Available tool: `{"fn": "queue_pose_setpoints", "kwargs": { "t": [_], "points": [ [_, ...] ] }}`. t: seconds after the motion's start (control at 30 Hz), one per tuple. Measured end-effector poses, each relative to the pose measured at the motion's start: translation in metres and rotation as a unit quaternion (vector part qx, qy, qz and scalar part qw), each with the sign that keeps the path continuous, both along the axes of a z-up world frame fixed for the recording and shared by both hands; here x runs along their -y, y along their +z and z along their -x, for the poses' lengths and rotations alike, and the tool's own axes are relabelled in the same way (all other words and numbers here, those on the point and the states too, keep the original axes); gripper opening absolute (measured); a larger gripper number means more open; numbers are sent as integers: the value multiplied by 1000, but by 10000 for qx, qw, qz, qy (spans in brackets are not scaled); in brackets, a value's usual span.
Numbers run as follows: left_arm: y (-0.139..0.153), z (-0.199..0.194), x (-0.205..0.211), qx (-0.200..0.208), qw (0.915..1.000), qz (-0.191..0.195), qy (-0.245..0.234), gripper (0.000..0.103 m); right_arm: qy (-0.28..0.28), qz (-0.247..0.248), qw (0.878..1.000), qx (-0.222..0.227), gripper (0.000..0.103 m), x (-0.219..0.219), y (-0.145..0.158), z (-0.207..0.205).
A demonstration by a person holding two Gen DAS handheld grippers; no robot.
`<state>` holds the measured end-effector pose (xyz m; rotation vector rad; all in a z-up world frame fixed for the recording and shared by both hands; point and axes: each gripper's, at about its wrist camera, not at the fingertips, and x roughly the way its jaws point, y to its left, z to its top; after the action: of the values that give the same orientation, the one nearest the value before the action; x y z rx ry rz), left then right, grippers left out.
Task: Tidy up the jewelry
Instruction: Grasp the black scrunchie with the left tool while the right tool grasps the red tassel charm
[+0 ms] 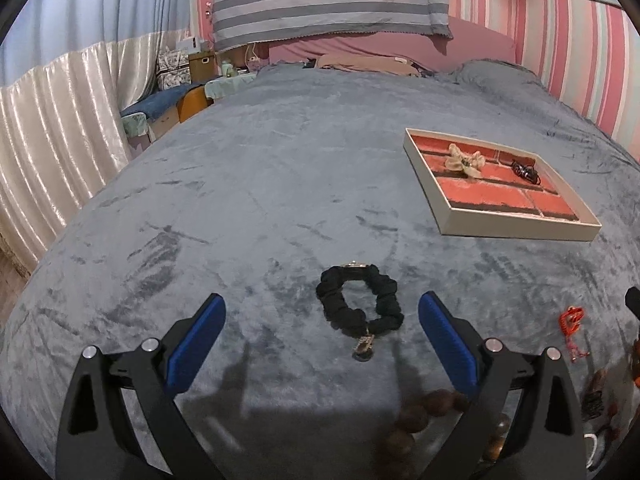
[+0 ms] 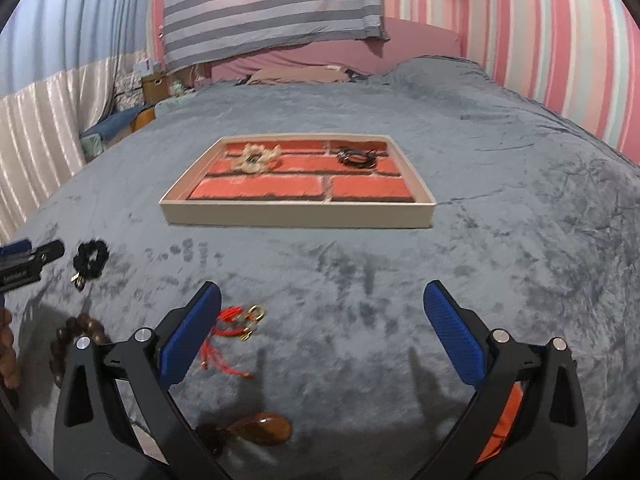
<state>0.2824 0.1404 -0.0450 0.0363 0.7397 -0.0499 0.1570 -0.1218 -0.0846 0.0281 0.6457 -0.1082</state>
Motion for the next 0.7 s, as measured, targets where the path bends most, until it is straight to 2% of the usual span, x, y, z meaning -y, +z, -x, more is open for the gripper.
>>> {"fn": "queue_pose_setpoints", "kwargs": {
  "t": [0.13,0.4,0.47,0.53,0.67,0.7],
  "points": [
    [-7,-9,-3,-56,9999,90,-117,95,92,163,9996,-191,98,-12,-14,-6],
    [-26,-34,-6,-269,9991,250,-226,94,195,73,9983,-549,92,-19,-31,-22],
    [-32,-39,-8,-333,9987,294,-232,90,213,12,9980,-597,90,-20,-33,-25],
    [-37,-44,-10,-457,9978,387,-278,78,227,-29,9974,-680,88,-22,-37,-29],
    [-41,-49,-11,-514,9973,402,-348,70,245,-116,9962,-823,81,-24,-44,-36],
    [-41,-50,-11,-525,9970,418,-378,65,250,-106,9960,-855,80,-25,-46,-37]
  ]
}}
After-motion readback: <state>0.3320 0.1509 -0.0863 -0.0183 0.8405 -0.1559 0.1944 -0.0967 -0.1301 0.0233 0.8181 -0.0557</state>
